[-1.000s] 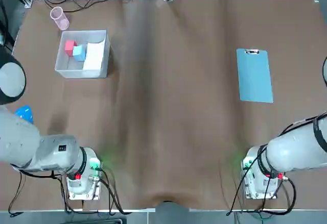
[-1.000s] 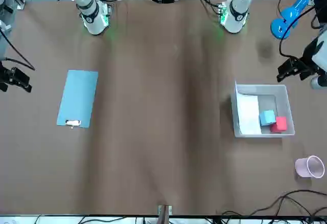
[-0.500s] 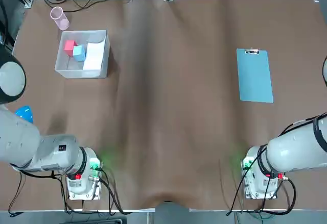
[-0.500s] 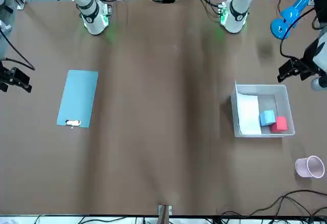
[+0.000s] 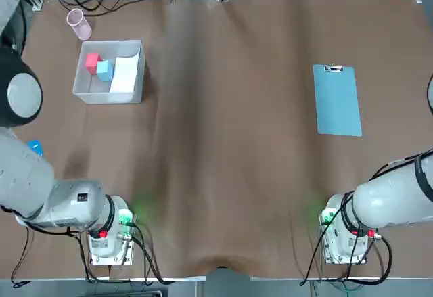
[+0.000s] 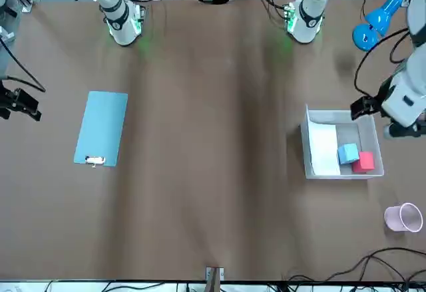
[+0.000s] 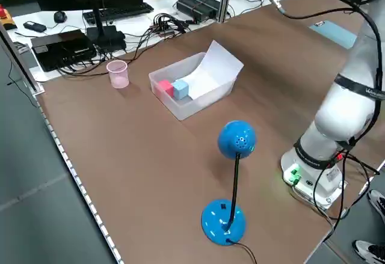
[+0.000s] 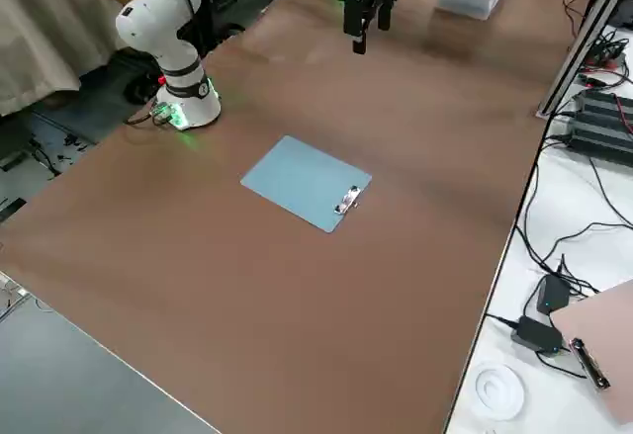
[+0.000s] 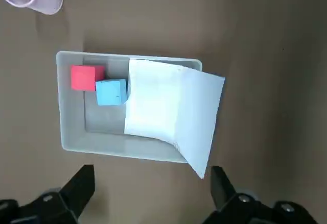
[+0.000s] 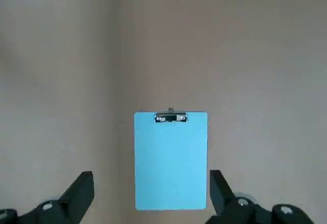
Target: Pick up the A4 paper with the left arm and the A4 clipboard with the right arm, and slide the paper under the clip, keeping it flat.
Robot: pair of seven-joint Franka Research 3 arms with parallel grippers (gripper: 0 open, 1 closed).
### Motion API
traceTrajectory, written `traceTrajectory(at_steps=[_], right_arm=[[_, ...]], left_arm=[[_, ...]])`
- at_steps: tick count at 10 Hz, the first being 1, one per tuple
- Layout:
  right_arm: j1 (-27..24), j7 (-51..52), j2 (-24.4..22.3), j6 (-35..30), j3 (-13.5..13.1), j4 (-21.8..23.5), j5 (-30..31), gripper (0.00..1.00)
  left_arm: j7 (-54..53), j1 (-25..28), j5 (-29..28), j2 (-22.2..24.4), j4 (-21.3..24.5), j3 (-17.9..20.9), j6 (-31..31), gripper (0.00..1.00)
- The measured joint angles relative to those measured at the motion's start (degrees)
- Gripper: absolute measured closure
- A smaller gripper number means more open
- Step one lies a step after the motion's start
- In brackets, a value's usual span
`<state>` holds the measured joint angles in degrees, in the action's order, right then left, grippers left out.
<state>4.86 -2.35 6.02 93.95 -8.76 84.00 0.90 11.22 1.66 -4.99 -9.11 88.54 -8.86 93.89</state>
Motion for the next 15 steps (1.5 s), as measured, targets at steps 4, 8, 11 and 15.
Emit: traceTrajectory(at_steps=[4, 8, 11, 15], right_arm=[[-0.04, -19.37, 0.31, 0.12, -0.02, 3.30, -0.01, 0.02], [-0.66, -38.46, 0.80, 9.39, -0.07, 14.50, -0.09, 0.02], [-2.04, -50.03, 1.12, 22.08, -0.11, 24.54, -0.69, 0.03], [-2.21, -61.26, 2.35, 36.10, 0.03, 34.06, -2.80, 0.05]], left_arm=[[9.73, -6.11, -4.97, -1.03, 12.94, -0.56, 12.92, 0.00], [17.49, -9.42, -12.17, -1.52, 24.10, -1.06, 22.21, 0.01], [25.57, -12.43, -20.46, -4.87, 29.89, -1.38, 28.16, 0.06], [26.68, -11.62, -26.49, -6.22, 32.75, -1.26, 30.81, 0.43]])
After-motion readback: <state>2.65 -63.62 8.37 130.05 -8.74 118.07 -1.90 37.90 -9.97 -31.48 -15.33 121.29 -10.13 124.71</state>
